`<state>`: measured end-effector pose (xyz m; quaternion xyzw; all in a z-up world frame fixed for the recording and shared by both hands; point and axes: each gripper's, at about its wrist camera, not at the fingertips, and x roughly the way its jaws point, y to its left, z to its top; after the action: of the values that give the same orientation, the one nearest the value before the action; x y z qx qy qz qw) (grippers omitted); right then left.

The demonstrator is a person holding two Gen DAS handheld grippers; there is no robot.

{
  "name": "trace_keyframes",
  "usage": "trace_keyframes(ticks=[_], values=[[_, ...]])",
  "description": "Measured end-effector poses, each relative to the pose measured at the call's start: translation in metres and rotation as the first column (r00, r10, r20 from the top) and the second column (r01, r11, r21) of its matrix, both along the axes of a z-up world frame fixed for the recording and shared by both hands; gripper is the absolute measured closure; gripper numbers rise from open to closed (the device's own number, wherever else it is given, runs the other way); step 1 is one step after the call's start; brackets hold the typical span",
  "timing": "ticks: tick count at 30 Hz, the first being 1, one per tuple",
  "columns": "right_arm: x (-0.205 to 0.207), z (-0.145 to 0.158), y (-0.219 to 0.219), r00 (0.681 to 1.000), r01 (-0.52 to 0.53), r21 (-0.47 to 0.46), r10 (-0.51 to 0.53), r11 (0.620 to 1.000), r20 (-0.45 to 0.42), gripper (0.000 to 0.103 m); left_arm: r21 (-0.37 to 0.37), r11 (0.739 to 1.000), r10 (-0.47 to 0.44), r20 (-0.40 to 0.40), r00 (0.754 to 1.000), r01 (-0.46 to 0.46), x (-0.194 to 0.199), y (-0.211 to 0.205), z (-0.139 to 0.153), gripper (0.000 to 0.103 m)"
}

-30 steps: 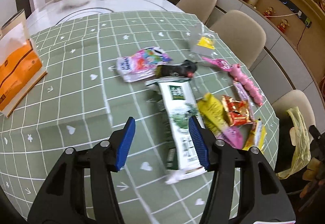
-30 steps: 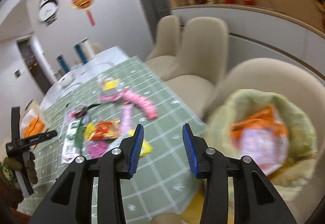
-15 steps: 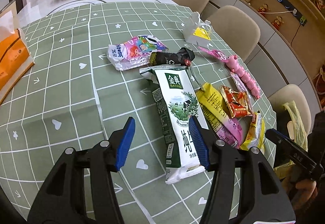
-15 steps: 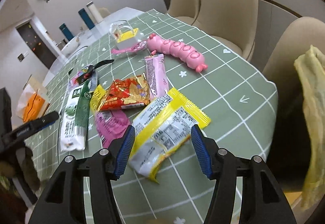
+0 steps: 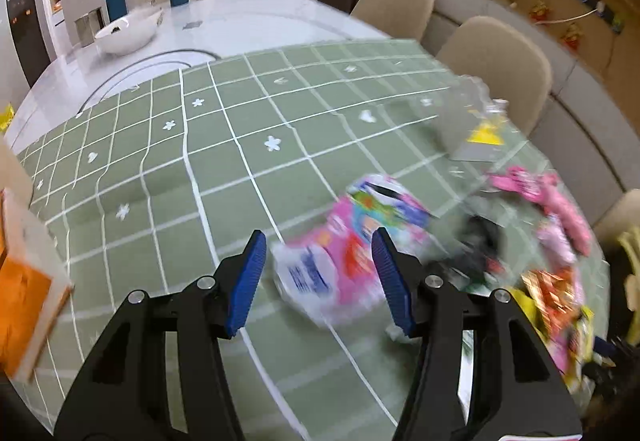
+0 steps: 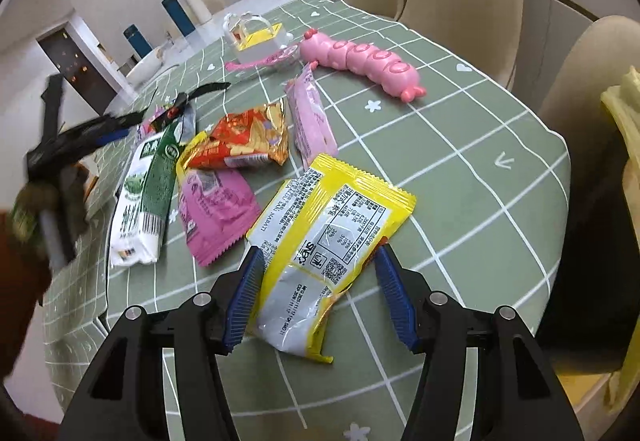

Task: Collect trash
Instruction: 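Move both tools back over the table toward the remaining wrappers, then grasp the pink candy wrapper with the left tool while the right grasps the yellow wrapper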

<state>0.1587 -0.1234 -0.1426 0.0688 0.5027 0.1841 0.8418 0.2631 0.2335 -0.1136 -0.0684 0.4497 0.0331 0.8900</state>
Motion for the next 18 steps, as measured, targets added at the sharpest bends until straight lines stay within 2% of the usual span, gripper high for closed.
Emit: trace_keyframes(ticks=[4,7,9,11,12,14,18], values=[[-0.006,0.001,0.001,1.0,-0.022,-0.027,0.022,0.999,-0.004,0.049,0.014,1.0,-0.003,-0.047,0.999,0.003,0.017,-0.001,-0.013,0.051],[-0.009,0.001,0.001,1.0,-0.03,-0.037,0.03,0.999,-0.006,0.048,0.019,1.0,-0.023,-0.074,0.997,0.024,0.016,-0.01,-0.017,0.057],[-0.009,0.001,0.002,1.0,-0.031,-0.037,0.031,0.999,-0.002,0.048,0.029,0.998,-0.047,-0.091,0.995,0.05,0.011,-0.019,-0.019,0.063],[-0.01,0.001,0.002,0.999,-0.042,-0.043,0.042,0.998,0.002,0.048,0.04,0.997,-0.068,-0.095,0.993,0.072,0.004,-0.025,-0.02,0.078],[-0.011,0.001,0.003,0.999,-0.049,-0.047,0.049,0.998,0.006,0.048,0.038,0.997,-0.069,-0.095,0.993,0.073,-0.001,-0.028,-0.018,0.081],[-0.011,0.001,0.002,0.999,-0.052,-0.042,0.052,0.998,0.005,0.048,0.009,0.998,-0.065,-0.095,0.993,0.066,-0.006,-0.027,-0.016,0.087],[-0.018,0.006,-0.005,0.999,-0.028,-0.012,0.028,1.0,0.017,0.048,-0.068,0.998,-0.006,-0.083,0.996,0.001,-0.021,-0.017,-0.003,0.09]])
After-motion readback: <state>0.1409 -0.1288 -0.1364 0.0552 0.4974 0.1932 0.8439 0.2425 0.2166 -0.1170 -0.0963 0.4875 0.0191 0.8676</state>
